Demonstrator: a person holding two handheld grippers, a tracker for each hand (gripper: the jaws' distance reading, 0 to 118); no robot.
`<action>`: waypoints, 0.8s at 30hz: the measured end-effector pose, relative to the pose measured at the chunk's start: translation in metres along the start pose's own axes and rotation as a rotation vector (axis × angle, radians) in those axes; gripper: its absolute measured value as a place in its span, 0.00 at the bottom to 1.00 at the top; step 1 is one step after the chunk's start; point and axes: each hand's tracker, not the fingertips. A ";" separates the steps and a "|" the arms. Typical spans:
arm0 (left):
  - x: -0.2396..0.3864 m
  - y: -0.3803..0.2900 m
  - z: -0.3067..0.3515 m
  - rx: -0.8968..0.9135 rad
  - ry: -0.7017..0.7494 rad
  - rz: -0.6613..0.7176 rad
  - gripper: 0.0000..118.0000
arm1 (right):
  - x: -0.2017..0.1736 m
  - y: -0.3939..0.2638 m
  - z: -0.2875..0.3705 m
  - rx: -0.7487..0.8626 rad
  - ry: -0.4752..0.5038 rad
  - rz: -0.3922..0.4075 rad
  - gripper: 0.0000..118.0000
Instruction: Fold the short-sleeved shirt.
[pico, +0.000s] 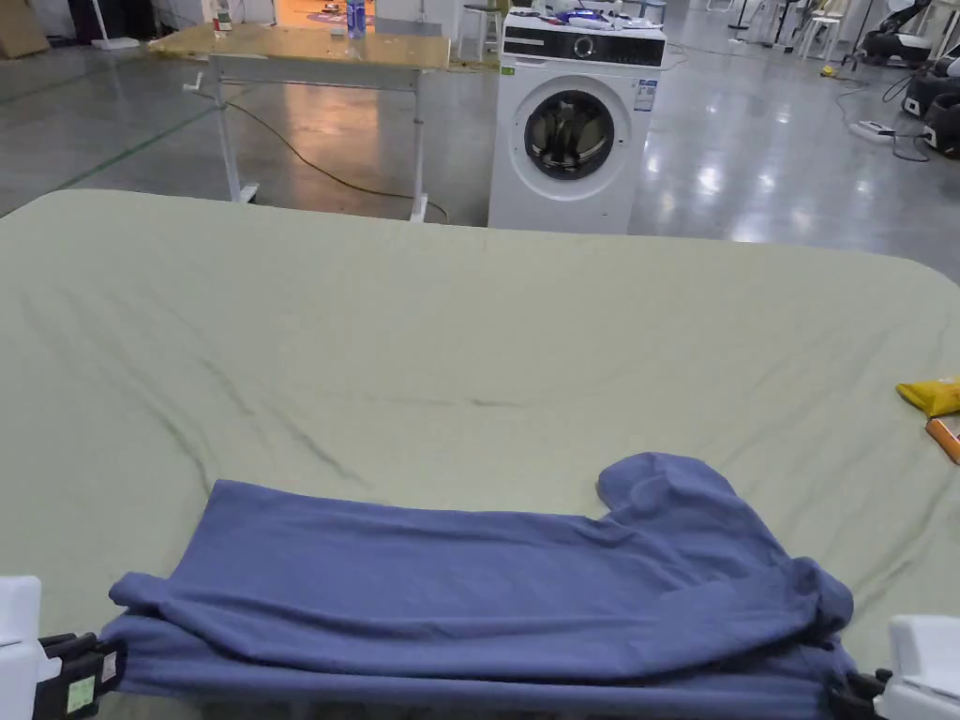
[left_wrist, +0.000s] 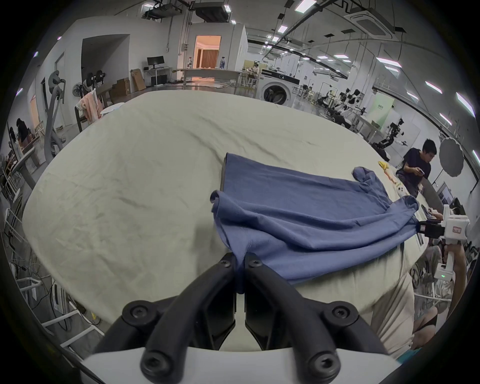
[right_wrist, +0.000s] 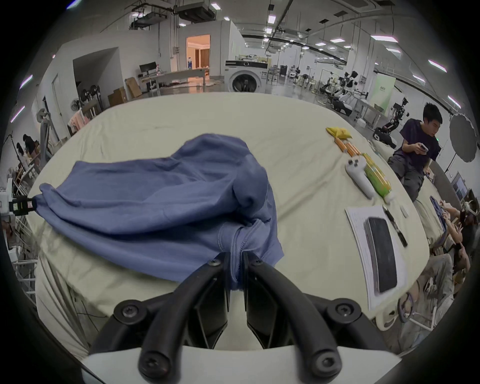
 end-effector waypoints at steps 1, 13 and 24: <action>0.000 -0.007 0.000 -0.011 -0.001 0.001 0.00 | 0.000 -0.008 0.001 -0.011 -0.003 -0.002 0.07; -0.010 -0.051 -0.045 -0.089 0.054 0.000 0.00 | -0.011 -0.059 -0.035 -0.079 -0.014 -0.024 0.09; 0.011 -0.017 -0.006 0.091 0.061 -0.030 0.25 | -0.027 -0.019 0.009 0.112 -0.086 -0.057 0.47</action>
